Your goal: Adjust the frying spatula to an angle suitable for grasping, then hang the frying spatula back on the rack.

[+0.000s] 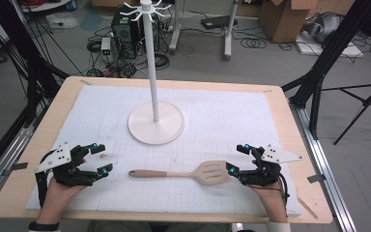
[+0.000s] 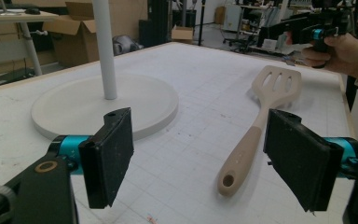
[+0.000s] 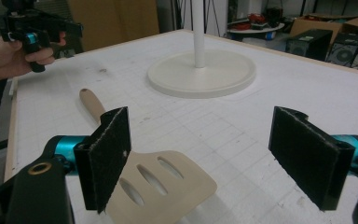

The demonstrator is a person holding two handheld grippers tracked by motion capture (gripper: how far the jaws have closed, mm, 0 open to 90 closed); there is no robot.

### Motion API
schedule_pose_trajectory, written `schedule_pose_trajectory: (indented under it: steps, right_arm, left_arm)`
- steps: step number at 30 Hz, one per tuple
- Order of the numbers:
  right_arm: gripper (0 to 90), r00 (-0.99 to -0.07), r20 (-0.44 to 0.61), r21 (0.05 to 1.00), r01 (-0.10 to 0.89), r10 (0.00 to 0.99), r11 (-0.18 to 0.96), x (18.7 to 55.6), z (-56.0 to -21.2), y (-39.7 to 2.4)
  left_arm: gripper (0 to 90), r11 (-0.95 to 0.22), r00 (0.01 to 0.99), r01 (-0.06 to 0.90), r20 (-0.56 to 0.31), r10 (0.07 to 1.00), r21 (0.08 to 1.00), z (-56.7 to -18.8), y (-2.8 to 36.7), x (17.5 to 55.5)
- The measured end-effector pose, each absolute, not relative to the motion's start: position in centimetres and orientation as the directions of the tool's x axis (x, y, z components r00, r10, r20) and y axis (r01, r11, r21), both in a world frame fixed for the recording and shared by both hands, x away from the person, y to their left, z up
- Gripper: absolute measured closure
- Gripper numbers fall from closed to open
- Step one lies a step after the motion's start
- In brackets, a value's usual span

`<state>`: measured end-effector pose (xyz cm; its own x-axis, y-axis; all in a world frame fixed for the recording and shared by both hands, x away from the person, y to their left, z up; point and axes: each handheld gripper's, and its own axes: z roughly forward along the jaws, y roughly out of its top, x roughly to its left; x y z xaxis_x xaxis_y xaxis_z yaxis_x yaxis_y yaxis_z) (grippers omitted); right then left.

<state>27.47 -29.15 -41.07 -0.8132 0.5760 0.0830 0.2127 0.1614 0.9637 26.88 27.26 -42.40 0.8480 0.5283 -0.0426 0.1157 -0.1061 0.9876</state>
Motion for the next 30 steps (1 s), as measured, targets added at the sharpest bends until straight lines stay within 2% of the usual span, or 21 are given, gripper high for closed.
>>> schedule_pose_trajectory:
  steps: [22,30]
  right_arm:
    - [19.3,-0.842,0.077,0.958,0.211,0.534,0.195,28.0,-40.1,-28.4]
    - [18.2,-0.869,0.056,0.946,0.204,0.491,0.253,28.8,-39.0,-26.4]
  left_arm:
    - [24.5,-0.11,0.855,0.105,-0.034,0.517,0.988,-42.4,26.9,26.7]
    - [24.5,-0.106,0.857,0.109,-0.039,0.514,0.988,-42.4,27.2,26.7]
